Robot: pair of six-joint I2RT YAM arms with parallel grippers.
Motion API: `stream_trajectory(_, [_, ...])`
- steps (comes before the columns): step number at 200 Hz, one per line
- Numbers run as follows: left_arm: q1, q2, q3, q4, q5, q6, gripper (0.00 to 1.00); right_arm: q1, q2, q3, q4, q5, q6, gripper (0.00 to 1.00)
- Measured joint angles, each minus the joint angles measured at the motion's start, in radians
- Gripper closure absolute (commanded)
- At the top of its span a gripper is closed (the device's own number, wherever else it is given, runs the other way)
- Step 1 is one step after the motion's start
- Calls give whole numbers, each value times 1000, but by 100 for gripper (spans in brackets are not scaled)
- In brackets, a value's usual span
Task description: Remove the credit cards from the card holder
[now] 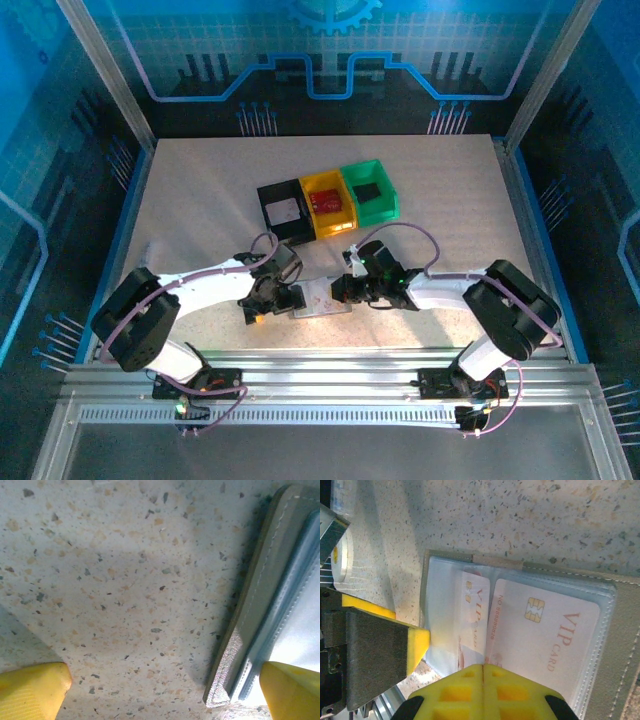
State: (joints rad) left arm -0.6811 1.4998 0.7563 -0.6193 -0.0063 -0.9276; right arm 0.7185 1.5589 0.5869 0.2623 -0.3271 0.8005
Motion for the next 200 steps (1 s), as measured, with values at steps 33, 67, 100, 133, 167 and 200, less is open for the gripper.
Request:
stream_trajectory(33, [21,-19,-11,11,26,14,0,0,-25,0,-16,-3,-12,100])
stream_trajectory(67, [37,-43,-25,22,48,26,1,-1,-68,-1,-44,-3,-27,100])
stream_trajectory(100, [56,-66,-40,34,72,46,1,-2,-87,-1,-72,-3,-43,100])
stream_trajectory(133, [75,-94,-59,50,100,65,1,-6,-95,-1,-89,-3,-50,100])
stream_trajectory(167, [87,-135,-74,89,117,98,1,-6,-124,-1,-103,-4,-62,100])
stream_trajectory(200, [126,-209,-74,123,152,159,1,-14,-145,-1,-116,-31,-78,100])
